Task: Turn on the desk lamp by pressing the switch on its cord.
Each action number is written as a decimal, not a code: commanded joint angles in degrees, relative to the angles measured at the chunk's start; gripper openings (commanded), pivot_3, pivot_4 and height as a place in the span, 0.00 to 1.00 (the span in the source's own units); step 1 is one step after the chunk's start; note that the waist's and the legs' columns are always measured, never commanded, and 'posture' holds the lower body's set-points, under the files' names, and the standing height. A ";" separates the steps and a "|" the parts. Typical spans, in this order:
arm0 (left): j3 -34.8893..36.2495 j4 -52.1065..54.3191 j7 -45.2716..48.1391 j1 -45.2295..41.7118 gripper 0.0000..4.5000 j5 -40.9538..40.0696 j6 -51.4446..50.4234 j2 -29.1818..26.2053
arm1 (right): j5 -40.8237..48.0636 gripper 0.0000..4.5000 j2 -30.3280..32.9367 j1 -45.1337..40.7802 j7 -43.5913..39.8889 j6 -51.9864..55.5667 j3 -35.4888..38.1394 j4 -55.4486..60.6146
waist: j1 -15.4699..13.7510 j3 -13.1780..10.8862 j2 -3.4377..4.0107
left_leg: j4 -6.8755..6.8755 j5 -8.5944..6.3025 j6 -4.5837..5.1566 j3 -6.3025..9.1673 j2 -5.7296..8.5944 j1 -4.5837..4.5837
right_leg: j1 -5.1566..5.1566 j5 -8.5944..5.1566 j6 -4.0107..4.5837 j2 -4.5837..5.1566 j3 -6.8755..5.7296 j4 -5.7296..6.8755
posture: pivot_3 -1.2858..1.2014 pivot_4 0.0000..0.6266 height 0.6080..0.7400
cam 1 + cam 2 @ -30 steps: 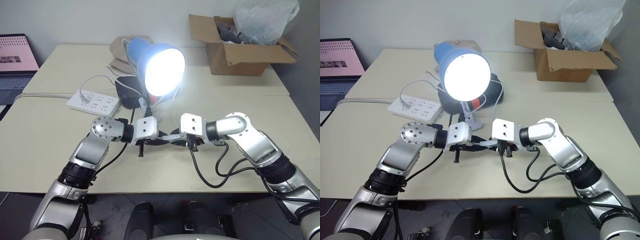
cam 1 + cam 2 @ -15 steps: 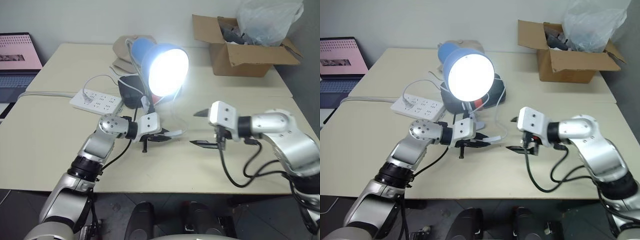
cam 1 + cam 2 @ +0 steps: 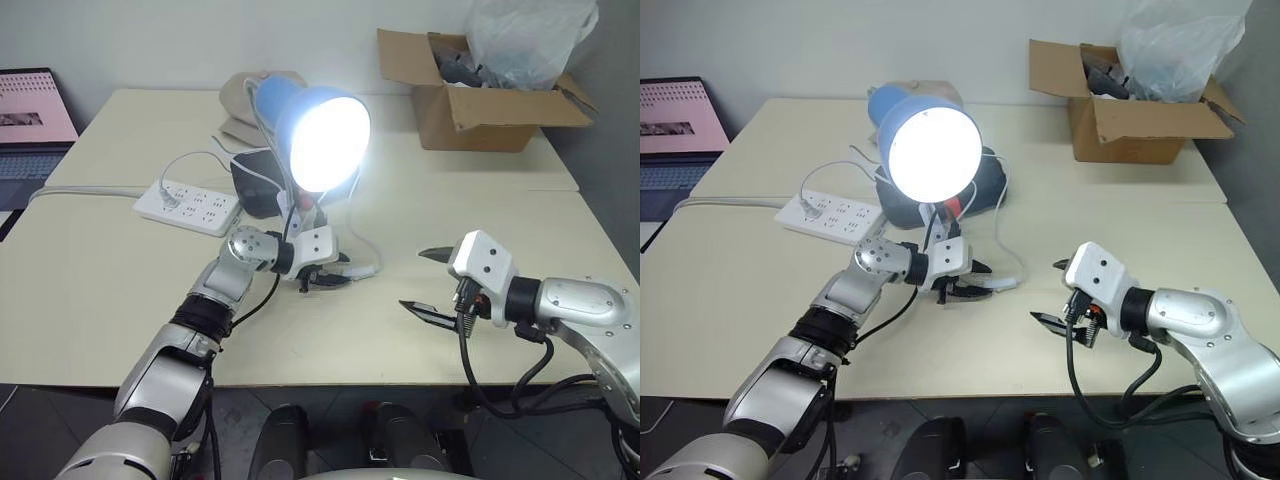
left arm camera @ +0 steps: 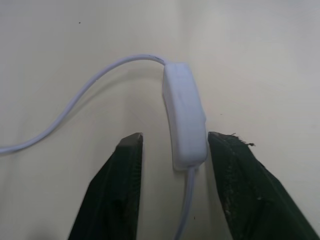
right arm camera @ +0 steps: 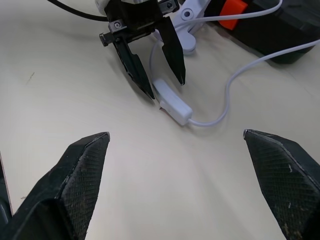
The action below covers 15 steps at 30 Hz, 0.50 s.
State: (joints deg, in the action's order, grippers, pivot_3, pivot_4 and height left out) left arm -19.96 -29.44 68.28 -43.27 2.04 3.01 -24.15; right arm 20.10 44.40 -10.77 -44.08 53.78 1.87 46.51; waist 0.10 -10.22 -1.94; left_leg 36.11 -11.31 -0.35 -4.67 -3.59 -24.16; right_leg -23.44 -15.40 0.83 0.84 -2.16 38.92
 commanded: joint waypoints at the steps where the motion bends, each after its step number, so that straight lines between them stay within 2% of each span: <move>1: 1.31 2.21 0.83 -1.11 0.71 -1.47 -0.46 0.12 | 0.63 1.00 1.57 1.57 1.02 -0.93 2.84 1.90 | 0.02 0.00 0.00 | 0.00 0.00 0.00 0.01 0.00 0.00 | 0.00 0.00 0.00 0.00 -0.01 0.00 | 0.52 0.24 1.00; 6: 5.05 10.65 2.21 1.92 0.95 -5.18 -3.43 -3.90 | 0.99 1.00 2.72 2.64 0.49 -3.33 3.54 0.13 | 0.28 0.00 -0.01 | 0.00 0.00 0.00 0.04 -0.04 0.02 | -0.01 0.00 0.00 -0.02 -0.02 0.04 | 0.52 0.24 1.00; 12: 12.08 26.70 2.92 12.21 0.95 -11.28 -10.79 -13.37 | -0.69 1.00 3.52 2.40 -0.97 -10.38 2.14 -5.77 | 0.80 0.00 0.00 | -0.03 0.00 0.00 0.01 -0.08 0.11 | 0.01 0.00 0.01 -0.05 0.05 0.05 | 0.52 0.24 1.00; 15: 17.16 36.52 2.55 18.71 0.95 -18.60 -20.96 -17.05 | -2.31 1.00 3.07 2.87 -2.44 -18.76 2.16 -9.53 | 0.89 0.00 -0.01 | -0.02 0.00 -0.01 0.01 -0.07 0.10 | 0.02 -0.01 0.01 -0.01 0.03 0.04 | 0.52 0.24 1.00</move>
State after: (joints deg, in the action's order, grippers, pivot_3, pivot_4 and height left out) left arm -6.75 -0.36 71.30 -25.90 -10.87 -12.21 -40.01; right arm 18.83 47.40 -7.72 -45.28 41.11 3.11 37.78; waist 0.99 -10.22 -1.94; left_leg 36.09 -11.30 -0.35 -4.66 -3.66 -24.04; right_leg -23.40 -15.40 0.84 0.84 -2.13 38.95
